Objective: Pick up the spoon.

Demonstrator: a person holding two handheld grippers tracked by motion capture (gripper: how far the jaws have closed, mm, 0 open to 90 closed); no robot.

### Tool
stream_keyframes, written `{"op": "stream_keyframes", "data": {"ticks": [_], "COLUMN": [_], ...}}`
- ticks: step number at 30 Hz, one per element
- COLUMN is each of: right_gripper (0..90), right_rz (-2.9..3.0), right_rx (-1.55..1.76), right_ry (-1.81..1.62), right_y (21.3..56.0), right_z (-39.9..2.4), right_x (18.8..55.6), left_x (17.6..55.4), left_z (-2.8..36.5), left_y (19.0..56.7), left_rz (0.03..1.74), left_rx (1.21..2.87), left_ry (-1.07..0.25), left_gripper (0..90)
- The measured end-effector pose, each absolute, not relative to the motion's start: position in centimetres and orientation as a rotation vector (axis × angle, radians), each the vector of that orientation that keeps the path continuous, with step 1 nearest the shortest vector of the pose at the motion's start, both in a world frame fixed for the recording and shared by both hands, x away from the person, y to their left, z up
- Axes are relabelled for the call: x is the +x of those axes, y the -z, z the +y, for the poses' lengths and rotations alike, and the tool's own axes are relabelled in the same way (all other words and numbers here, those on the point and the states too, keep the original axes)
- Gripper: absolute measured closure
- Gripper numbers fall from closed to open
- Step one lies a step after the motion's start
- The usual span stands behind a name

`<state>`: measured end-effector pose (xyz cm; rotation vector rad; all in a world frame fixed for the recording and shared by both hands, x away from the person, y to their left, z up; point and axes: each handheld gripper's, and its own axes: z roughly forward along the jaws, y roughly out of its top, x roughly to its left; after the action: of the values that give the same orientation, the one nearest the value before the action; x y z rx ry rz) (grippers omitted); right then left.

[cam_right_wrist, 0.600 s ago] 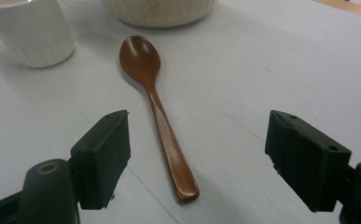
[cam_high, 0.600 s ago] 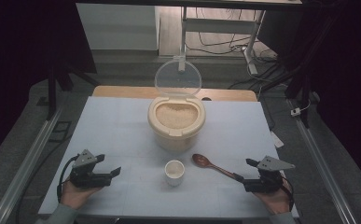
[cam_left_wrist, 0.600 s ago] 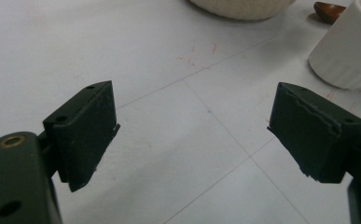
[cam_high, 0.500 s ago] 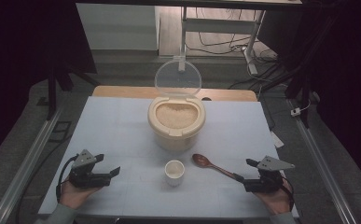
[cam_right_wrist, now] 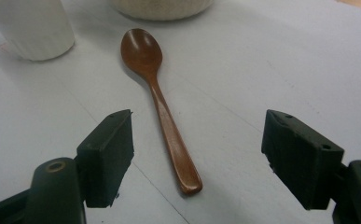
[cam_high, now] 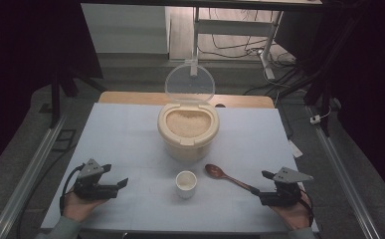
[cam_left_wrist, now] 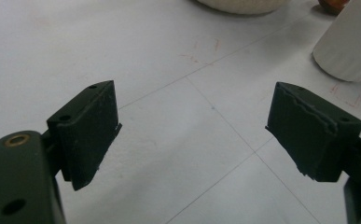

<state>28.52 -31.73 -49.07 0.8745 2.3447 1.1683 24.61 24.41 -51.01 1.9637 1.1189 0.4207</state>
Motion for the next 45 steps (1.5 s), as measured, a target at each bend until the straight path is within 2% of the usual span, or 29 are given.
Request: {"op": "stream_keyframes", "data": {"ticks": [9,26,37,45], "right_gripper": [27.4,29.4,30.1,33.0], "right_rz": [2.397,2.68,2.765,2.851], "right_rx": [0.862,0.82,0.761,0.771], "right_ry": [-1.117,-0.807,-0.732,-0.576], "right_y": [47.8,43.1,42.7,44.7], "right_z": [-31.1,-25.7,-23.0,-22.8], "right_x": [28.8,32.3,33.7,34.3], "left_x": [24.7,24.8,24.9,24.9], "left_z": [24.1,24.0,24.0,23.9], "left_y": [51.0,51.1,51.3,51.3], "left_rz": [1.108,1.101,1.101,1.098], "left_rx": [1.981,1.995,2.002,2.008], "left_ry": [-0.425,-0.415,-0.412,-0.41], "left_gripper": [16.4,16.3,16.4,16.4]}}
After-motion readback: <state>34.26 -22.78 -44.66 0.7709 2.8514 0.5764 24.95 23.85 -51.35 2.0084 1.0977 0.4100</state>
